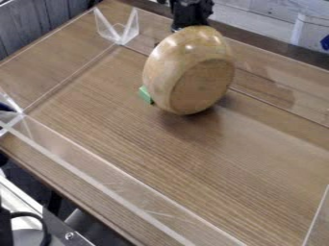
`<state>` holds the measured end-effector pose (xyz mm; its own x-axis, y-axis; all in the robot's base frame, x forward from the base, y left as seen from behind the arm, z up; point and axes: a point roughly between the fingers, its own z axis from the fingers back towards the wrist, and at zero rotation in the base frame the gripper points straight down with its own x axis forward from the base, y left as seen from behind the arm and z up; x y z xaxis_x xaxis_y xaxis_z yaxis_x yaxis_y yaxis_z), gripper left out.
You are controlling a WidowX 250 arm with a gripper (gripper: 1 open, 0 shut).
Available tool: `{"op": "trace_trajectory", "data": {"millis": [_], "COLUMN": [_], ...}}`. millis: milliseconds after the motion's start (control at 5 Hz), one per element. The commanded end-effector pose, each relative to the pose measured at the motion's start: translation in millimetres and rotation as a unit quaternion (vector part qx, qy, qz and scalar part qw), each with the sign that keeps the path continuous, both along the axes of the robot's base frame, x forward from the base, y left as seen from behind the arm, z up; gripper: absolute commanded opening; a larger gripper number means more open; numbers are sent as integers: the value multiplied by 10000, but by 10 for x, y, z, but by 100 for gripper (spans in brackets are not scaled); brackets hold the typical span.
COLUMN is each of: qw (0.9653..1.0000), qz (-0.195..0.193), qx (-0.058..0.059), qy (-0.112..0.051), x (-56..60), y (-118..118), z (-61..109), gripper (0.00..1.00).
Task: Remove the green block from inside the brown bowl and put it on the table
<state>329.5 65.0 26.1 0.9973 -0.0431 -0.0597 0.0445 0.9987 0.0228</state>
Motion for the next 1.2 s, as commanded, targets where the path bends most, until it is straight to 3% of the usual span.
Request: {"op": "trace_trajectory", "data": {"millis": [0, 200, 1000], "qw": [9999, 9999, 9998], "qz": [-71, -80, 180], "qx": [25, -15, 2], "qy": [-121, -70, 11], "x": [-18, -41, -135], "y": [-34, -43, 241], "z": [86, 43, -51], "gripper": [0, 0, 0]}}
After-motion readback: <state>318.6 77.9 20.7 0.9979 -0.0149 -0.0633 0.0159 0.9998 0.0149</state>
